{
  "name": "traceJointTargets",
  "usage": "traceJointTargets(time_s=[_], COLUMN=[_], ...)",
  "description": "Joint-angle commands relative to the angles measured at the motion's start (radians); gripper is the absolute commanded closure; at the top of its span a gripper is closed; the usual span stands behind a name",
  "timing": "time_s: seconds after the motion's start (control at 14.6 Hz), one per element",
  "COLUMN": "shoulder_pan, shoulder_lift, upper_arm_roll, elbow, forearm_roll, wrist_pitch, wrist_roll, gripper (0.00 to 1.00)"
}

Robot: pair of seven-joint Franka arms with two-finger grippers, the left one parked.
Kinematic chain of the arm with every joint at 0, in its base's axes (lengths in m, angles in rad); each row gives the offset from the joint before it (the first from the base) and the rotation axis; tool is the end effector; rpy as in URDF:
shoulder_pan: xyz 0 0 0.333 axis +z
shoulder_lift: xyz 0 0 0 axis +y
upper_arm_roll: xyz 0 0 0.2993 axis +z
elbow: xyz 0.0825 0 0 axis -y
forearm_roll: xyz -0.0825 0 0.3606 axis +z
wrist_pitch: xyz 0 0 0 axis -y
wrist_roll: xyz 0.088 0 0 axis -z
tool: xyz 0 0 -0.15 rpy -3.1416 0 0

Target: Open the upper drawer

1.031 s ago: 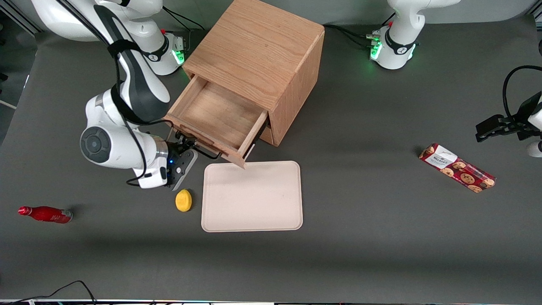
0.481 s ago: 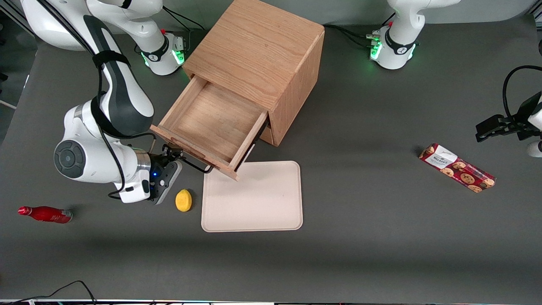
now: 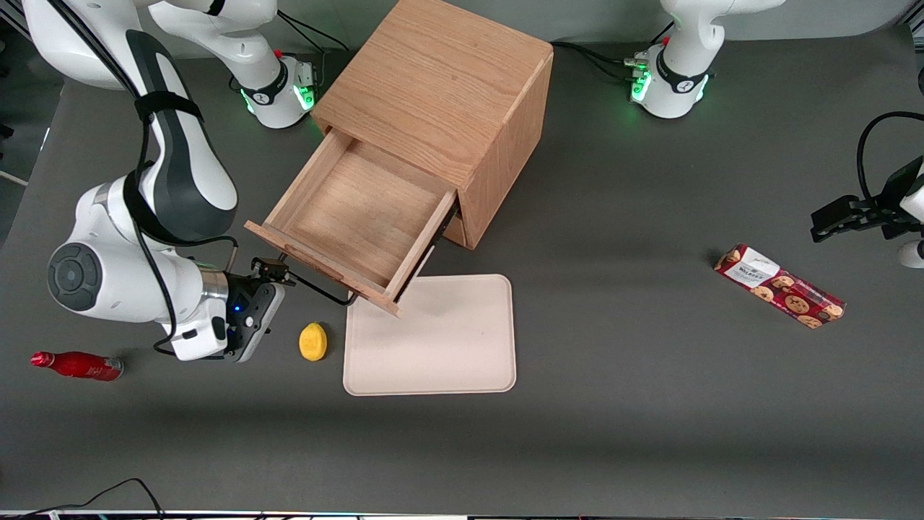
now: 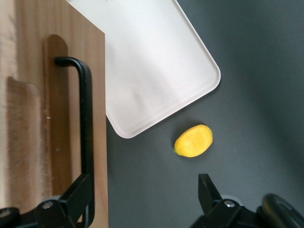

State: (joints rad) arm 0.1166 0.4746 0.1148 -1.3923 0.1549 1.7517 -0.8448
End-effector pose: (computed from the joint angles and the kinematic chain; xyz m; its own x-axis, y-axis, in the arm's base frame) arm 0.6303 0.1585 0.3803 0.5203 0.8509 0.0722 0.8406 -0.4955 -0.2187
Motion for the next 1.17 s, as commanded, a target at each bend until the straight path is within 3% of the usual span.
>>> traceJointTargets(time_s=[0.0,0.14,0.34,0.48,0.76,0.89,1.1], shoulder_pan=[0.015,0.011,0.020,0.018,0.017,0.005,0.015], shoulder_lift=[-0.011,-0.086,-0.209,-0.322,-0.563,-0.600,-0.535], upper_arm_roll=[-0.001,-0.001,0.002,0.005,-0.001,-0.026,-0.144], elbow=[0.145,0.156,0.133,0.031,-0.251,-0.278,-0.200], forearm_roll=[-0.018,-0.008,-0.034,-0.046,-0.048,-0.051,-0.057], wrist_pitch=[-0.130,-0.194,-0.288,-0.325,-0.331,-0.413,-0.442], wrist_roll=[-0.004,0.082,0.420,0.643,0.924,0.952,0.945], gripper=[0.00,0.00,0.00,0.00,0.00,0.00,0.00])
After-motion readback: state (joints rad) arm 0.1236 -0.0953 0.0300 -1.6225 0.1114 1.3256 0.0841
